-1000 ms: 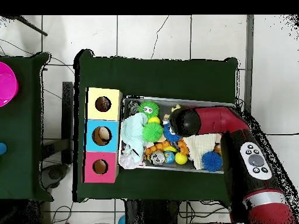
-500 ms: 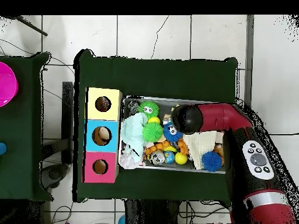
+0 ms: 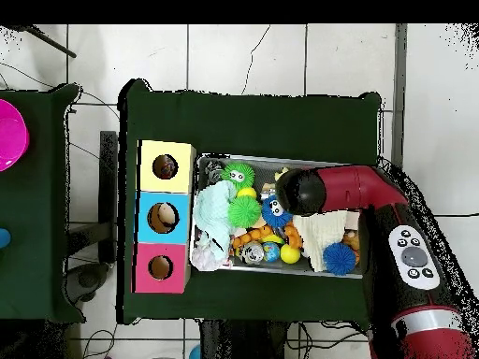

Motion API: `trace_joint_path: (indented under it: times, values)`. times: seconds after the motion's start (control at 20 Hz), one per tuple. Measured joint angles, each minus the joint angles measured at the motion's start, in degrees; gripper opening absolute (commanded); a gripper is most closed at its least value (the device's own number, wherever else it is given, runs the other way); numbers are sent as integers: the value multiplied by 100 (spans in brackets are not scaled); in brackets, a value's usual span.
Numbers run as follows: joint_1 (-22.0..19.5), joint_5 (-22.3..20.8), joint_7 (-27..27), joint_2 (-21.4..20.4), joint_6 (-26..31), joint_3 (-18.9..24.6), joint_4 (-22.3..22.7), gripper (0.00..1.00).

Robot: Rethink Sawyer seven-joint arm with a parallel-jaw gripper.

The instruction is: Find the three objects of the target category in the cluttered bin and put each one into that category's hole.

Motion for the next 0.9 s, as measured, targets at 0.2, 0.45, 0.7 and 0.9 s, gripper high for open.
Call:
trace_joint_path:
  times: [0.2, 0.45, 0.7, 0.9]
  values:
    - [-9, -36, 0, -82, -6, 0, 0, 100]
    - [-19, -41, 0, -127, -52, 1, 0, 100]
    - [-48, -41, 0, -133, -123, 2, 1, 100]
    - [-96, -45, 0, -133, -180, 1, 1, 100]
